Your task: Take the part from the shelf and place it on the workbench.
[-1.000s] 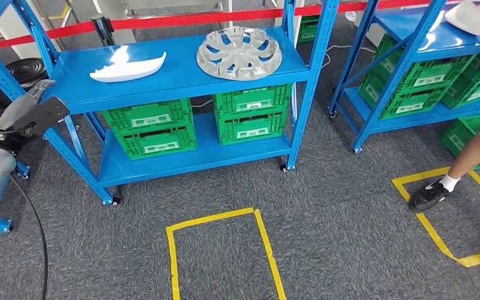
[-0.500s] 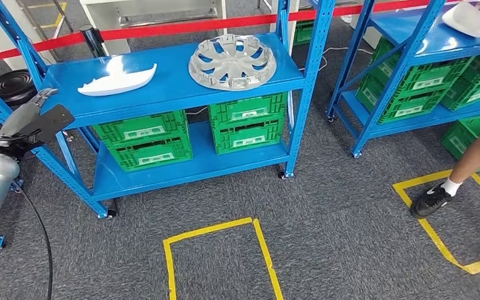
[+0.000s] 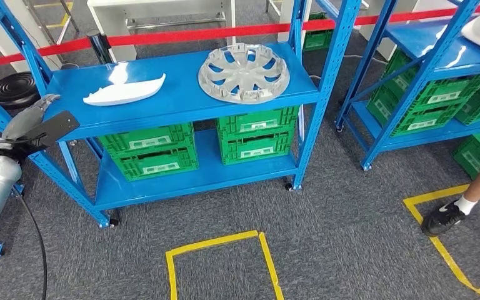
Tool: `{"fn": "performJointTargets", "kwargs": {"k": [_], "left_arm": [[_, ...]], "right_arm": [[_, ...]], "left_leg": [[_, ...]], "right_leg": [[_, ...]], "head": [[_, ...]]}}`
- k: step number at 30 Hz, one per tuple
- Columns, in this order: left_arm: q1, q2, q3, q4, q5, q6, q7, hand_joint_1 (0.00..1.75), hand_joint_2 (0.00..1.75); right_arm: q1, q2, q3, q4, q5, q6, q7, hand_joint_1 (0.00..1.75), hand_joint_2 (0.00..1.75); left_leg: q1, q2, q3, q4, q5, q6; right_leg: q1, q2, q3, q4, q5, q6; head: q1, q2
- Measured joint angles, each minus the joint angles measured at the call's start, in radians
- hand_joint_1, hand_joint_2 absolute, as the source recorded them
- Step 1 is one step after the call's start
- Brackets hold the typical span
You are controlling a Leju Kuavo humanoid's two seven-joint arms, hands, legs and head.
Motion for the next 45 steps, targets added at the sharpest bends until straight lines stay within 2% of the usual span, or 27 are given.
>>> {"fn": "performJointTargets", "kwargs": {"k": [2, 4, 5, 8, 9, 10, 11, 13, 14, 16, 19, 21, 23, 24, 25, 26, 28, 30, 34, 35, 37, 39, 40, 41, 42, 44, 45], "left_arm": [[0.000, 0.000, -0.002, 0.000, -0.002, 0.000, 0.001, 0.00, 0.00], [-0.002, 0.004, -0.005, -0.001, -0.003, 0.000, 0.002, 0.00, 0.00], [-0.004, 0.006, -0.006, -0.001, -0.004, 0.000, 0.003, 0.00, 0.00], [-0.004, 0.009, -0.013, 0.001, -0.008, 0.000, 0.006, 0.00, 0.00], [0.000, 0.009, -0.015, 0.001, -0.009, 0.000, 0.006, 0.00, 0.00], [0.003, 0.010, -0.017, 0.001, -0.009, 0.001, 0.006, 0.00, 0.00], [0.005, 0.010, -0.018, 0.001, -0.009, 0.001, 0.006, 0.00, 0.00], [0.006, 0.011, -0.019, 0.002, -0.009, 0.004, 0.006, 0.00, 0.00], [0.005, 0.012, -0.021, 0.002, -0.009, 0.005, 0.006, 0.00, 0.00], [0.005, 0.013, -0.024, 0.001, -0.009, 0.006, 0.006, 0.00, 0.00], [0.005, 0.012, -0.026, -0.002, -0.009, 0.008, 0.005, 0.00, 0.00], [0.005, 0.009, -0.026, -0.003, -0.009, 0.009, 0.005, 0.00, 0.00], [0.009, 0.005, -0.026, -0.004, -0.009, 0.009, 0.005, 0.00, 0.00], [0.013, 0.003, -0.027, -0.004, -0.009, 0.009, 0.005, 0.00, 0.00], [0.018, 0.001, -0.027, -0.004, -0.010, 0.009, 0.005, 0.00, 0.00], [0.022, -0.001, -0.027, -0.004, -0.010, 0.009, 0.006, 0.00, 0.00], [0.026, -0.003, -0.027, -0.004, -0.010, 0.010, 0.006, 0.00, 0.00], [0.026, -0.005, -0.027, -0.004, -0.010, 0.010, 0.006, 0.00, 0.00], [0.024, -0.003, -0.029, -0.009, -0.012, 0.012, 0.006, 0.00, 0.00], [0.023, -0.002, -0.029, -0.010, -0.012, 0.012, 0.006, 0.00, 0.00], [0.023, -0.001, -0.031, -0.010, -0.012, 0.012, 0.006, 0.00, 0.00], [0.030, -0.001, -0.032, -0.010, -0.012, 0.012, 0.007, 0.00, 0.00], [0.033, -0.001, -0.032, -0.009, -0.012, 0.012, 0.007, 0.00, 0.00], [0.036, -0.002, -0.032, -0.009, -0.012, 0.012, 0.007, 0.00, 0.00], [0.036, -0.002, -0.032, -0.009, -0.012, 0.012, 0.007, 0.00, 0.00], [0.036, -0.003, -0.033, -0.008, -0.012, 0.012, 0.008, 0.00, 0.00], [0.036, -0.004, -0.034, -0.008, -0.013, 0.012, 0.010, 0.00, 0.00]], "right_arm": [[-0.001, 0.001, -0.001, 0.000, 0.000, 0.000, -0.001, 0.00, 0.00], [-0.001, 0.001, -0.001, 0.000, 0.001, -0.001, -0.003, 0.00, 0.00], [-0.001, 0.001, -0.001, 0.000, 0.002, -0.001, -0.004, 0.00, 0.00], [-0.002, 0.001, -0.001, 0.000, 0.004, -0.002, -0.006, 0.00, 0.00], [-0.001, 0.001, -0.001, 0.000, 0.005, -0.002, -0.005, 0.00, 0.00], [0.000, 0.001, -0.001, 0.000, 0.005, -0.002, -0.005, 0.00, 0.00], [0.000, 0.001, -0.001, 0.000, 0.005, -0.002, -0.004, 0.00, 0.00], [0.000, 0.001, -0.001, 0.000, 0.005, -0.002, -0.004, 0.00, 0.00], [-0.001, 0.001, -0.001, 0.000, 0.005, -0.002, -0.004, 0.00, 0.00], [-0.002, 0.002, -0.002, 0.000, 0.005, -0.002, -0.003, 0.00, 0.00], [-0.003, 0.002, -0.003, 0.000, 0.005, -0.002, -0.001, 0.00, 0.00], [-0.006, 0.001, -0.003, 0.000, 0.005, -0.003, 0.000, 0.00, 0.00], [-0.007, 0.001, -0.004, 0.000, 0.005, -0.003, 0.001, 0.00, 0.00], [-0.006, 0.001, -0.004, 0.000, 0.006, -0.003, 0.001, 0.00, 0.00], [-0.004, 0.001, -0.004, 0.000, 0.006, -0.003, 0.002, 0.00, 0.00], [-0.003, 0.001, -0.004, 0.000, 0.007, -0.003, 0.002, 0.00, 0.00], [0.001, 0.001, -0.004, 0.001, 0.008, -0.002, 0.002, 0.00, 0.00], [0.000, 0.001, -0.004, 0.002, 0.009, -0.002, 0.001, 0.00, 0.00], [-0.001, 0.001, -0.004, 0.002, 0.013, -0.002, -0.001, 0.00, 0.00], [-0.002, 0.001, -0.004, 0.002, 0.014, -0.002, -0.002, 0.00, 0.00], [-0.003, 0.001, -0.004, 0.002, 0.014, -0.002, -0.003, 0.00, 0.00], [-0.002, 0.001, -0.004, 0.002, 0.014, -0.002, -0.002, 0.00, 0.00], [-0.001, 0.001, -0.004, 0.002, 0.013, -0.001, -0.002, 0.00, 0.00], [0.000, 0.001, -0.004, 0.002, 0.012, -0.002, -0.002, 0.00, 0.00], [0.000, 0.001, -0.004, 0.002, 0.010, -0.002, -0.001, 0.00, 0.00], [0.000, 0.002, -0.004, 0.002, 0.008, -0.002, 0.000, 0.00, 0.00], [-0.002, 0.002, -0.004, 0.003, 0.007, -0.002, 0.001, 0.00, 0.00]], "left_leg": [[-0.001, -0.002, 0.004, 0.014, 0.003, -0.014], [0.001, -0.001, -0.012, 0.063, 0.008, -0.027], [0.002, 0.000, -0.035, 0.104, 0.000, -0.030], [0.004, 0.003, -0.148, 0.258, -0.066, -0.037], [0.004, 0.003, -0.176, 0.281, -0.074, -0.037], [0.004, 0.003, -0.189, 0.273, -0.059, -0.034], [0.003, 0.003, -0.186, 0.233, -0.022, -0.031], [-0.001, 0.004, -0.151, 0.105, 0.072, -0.020], [-0.004, 0.005, -0.136, 0.053, 0.091, -0.016], [-0.010, 0.006, -0.120, 0.007, 0.089, -0.007], [-0.004, 0.003, -0.090, -0.006, 0.085, 0.011], [-0.001, 0.003, -0.070, -0.007, 0.076, 0.017], [-0.001, 0.002, -0.056, -0.007, 0.062, 0.019], [0.000, 0.002, -0.048, -0.007, 0.053, 0.017], [0.001, 0.002, -0.037, -0.007, 0.043, 0.015], [0.003, 0.001, -0.024, -0.007, 0.032, 0.011], [0.006, 0.002, 0.004, -0.005, 0.007, 0.002], [0.006, 0.002, 0.021, -0.004, -0.018, -0.011], [0.007, 0.003, 0.045, 0.019, -0.028, -0.037], [0.008, 0.003, 0.027, 0.052, -0.026, -0.040], [0.009, 0.004, -0.051, 0.168, -0.043, -0.046], [0.009, 0.004, -0.140, 0.261, -0.100, -0.048], [0.009, 0.004, -0.169, 0.269, -0.124, -0.047], [0.009, 0.004, -0.185, 0.251, -0.125, -0.043], [0.007, 0.004, -0.189, 0.207, -0.094, -0.038], [-0.001, 0.005, -0.182, 0.089, 0.038, -0.022], [-0.005, 0.004, -0.176, 0.047, 0.091, -0.016]], "right_leg": [[0.002, 0.001, 0.012, -0.010, -0.002, -0.012], [-0.001, 0.003, 0.034, -0.014, -0.011, -0.026], [-0.002, 0.004, 0.046, -0.015, -0.018, -0.032], [-0.002, 0.006, 0.073, -0.016, -0.044, -0.040], [-0.002, 0.006, 0.082, -0.016, -0.052, -0.040], [-0.001, 0.006, 0.092, -0.016, -0.060, -0.039], [-0.001, 0.007, 0.104, -0.016, -0.069, -0.039], [0.001, 0.006, 0.125, -0.015, -0.086, -0.035], [0.002, 0.006, 0.132, -0.014, -0.094, -0.031], [0.004, 0.005, 0.140, -0.012, -0.103, -0.021], [0.005, 0.003, 0.138, 0.025, -0.108, -0.007], [0.001, 0.002, 0.088, 0.112, -0.129, 0.004], [-0.004, 0.002, 0.002, 0.226, -0.169, 0.013], [-0.006, 0.001, -0.035, 0.259, -0.184, 0.017], [-0.008, 0.001, -0.057, 0.261, -0.183, 0.020], [-0.010, 0.001, -0.063, 0.230, -0.162, 0.023], [-0.014, -0.003, -0.039, 0.104, -0.062, 0.024], [-0.013, -0.009, -0.014, 0.019, -0.006, 0.014], [-0.011, -0.006, 0.018, 0.006, -0.022, -0.022], [-0.012, -0.005, 0.031, 0.006, -0.026, -0.030], [-0.012, -0.002, 0.052, 0.005, -0.041, -0.039], [-0.011, 0.001, 0.074, 0.004, -0.062, -0.041], [-0.010, 0.003, 0.088, 0.004, -0.074, -0.042], [-0.009, 0.004, 0.103, 0.004, -0.087, -0.043], [-0.008, 0.005, 0.120, 0.004, -0.100, -0.042], [-0.005, 0.006, 0.147, 0.004, -0.125, -0.038], [-0.003, 0.008, 0.158, 0.003, -0.138, -0.034]], "head": [[0.001, 0.000], [-0.002, 0.000], [-0.003, 0.000], [-0.006, 0.000], [-0.007, 0.000], [-0.007, 0.000], [-0.007, 0.000], [-0.006, 0.000], [-0.007, 0.000], [-0.007, 0.000], [-0.005, 0.000], [-0.002, 0.000], [-0.001, 0.000], [-0.001, 0.000], [0.000, 0.000], [-0.001, 0.000], [0.000, 0.000], [0.000, 0.000], [-0.002, 0.000], [-0.003, 0.000], [-0.005, 0.000], [-0.006, 0.000], [-0.005, 0.000], [-0.006, 0.000], [-0.005, 0.000], [-0.005, 0.000], [-0.005, 0.000]]}}
